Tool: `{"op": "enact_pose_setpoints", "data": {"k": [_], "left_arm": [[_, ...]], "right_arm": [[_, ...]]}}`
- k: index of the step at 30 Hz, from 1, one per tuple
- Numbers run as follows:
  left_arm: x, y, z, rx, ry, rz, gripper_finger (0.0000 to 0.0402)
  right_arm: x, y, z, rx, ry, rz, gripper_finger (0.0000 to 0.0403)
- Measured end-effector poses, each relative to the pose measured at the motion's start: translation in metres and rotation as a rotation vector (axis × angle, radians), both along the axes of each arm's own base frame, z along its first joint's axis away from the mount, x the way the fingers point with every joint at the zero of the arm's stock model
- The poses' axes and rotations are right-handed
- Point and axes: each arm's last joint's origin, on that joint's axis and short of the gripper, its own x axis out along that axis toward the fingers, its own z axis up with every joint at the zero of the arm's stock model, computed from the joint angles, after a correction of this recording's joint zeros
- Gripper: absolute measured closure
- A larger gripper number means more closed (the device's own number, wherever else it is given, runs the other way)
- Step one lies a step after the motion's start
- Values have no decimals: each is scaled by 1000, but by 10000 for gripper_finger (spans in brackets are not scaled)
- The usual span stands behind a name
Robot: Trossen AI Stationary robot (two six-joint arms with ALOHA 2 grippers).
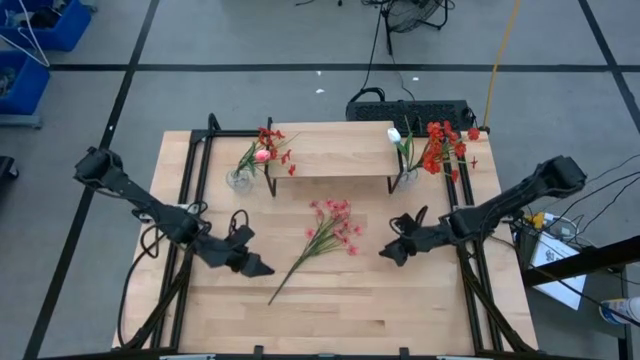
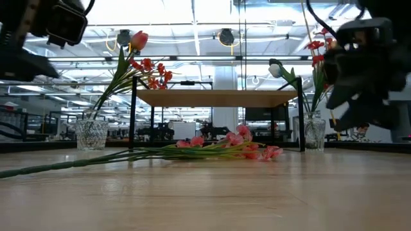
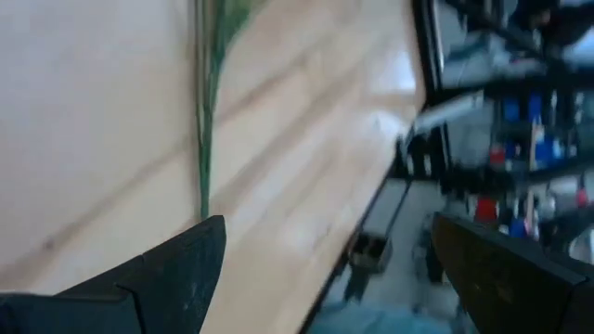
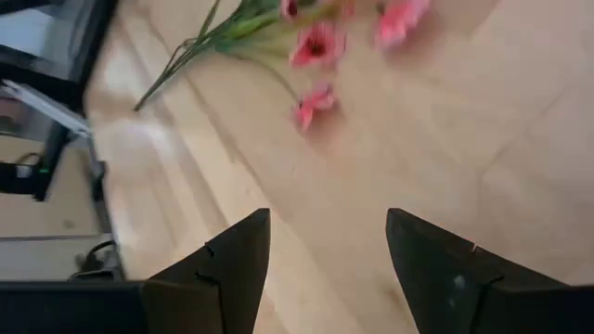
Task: Pick and place flowers into a vace then onto a shelf
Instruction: Put the pink flowers into the left transparent vase
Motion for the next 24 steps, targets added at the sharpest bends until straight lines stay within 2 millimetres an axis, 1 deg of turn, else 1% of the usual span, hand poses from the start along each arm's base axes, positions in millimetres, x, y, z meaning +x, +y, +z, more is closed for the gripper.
{"op": "enact_pose_setpoints", "data": {"k": [3,6,10,13,15,18,22,24], "left_arm": [[4,9,-1,47,-1,67,16],[12,19,-6,109,2,102,16],[29,29,-20,152,42,87,16],[46,30,-31,114,61,33,16],[58,27,-30,133,74,-25,16],[76,22,-26,204,122,-70,16],[99,19,-15,369,174,-114,16],[108,20,-17,443,259,-152,16]], "right_arm": [[-9,3,-12,78,-60,-4,195],[-18,4,-20,149,-148,-16,195],[-30,-1,-31,213,-204,-106,195],[-31,-1,-28,245,-265,-148,195],[-30,-1,-26,256,-294,-158,195],[-31,-1,-27,240,-288,-151,195],[-31,-1,-27,237,-291,-149,195],[-31,-1,-27,237,-291,-149,195]]}}
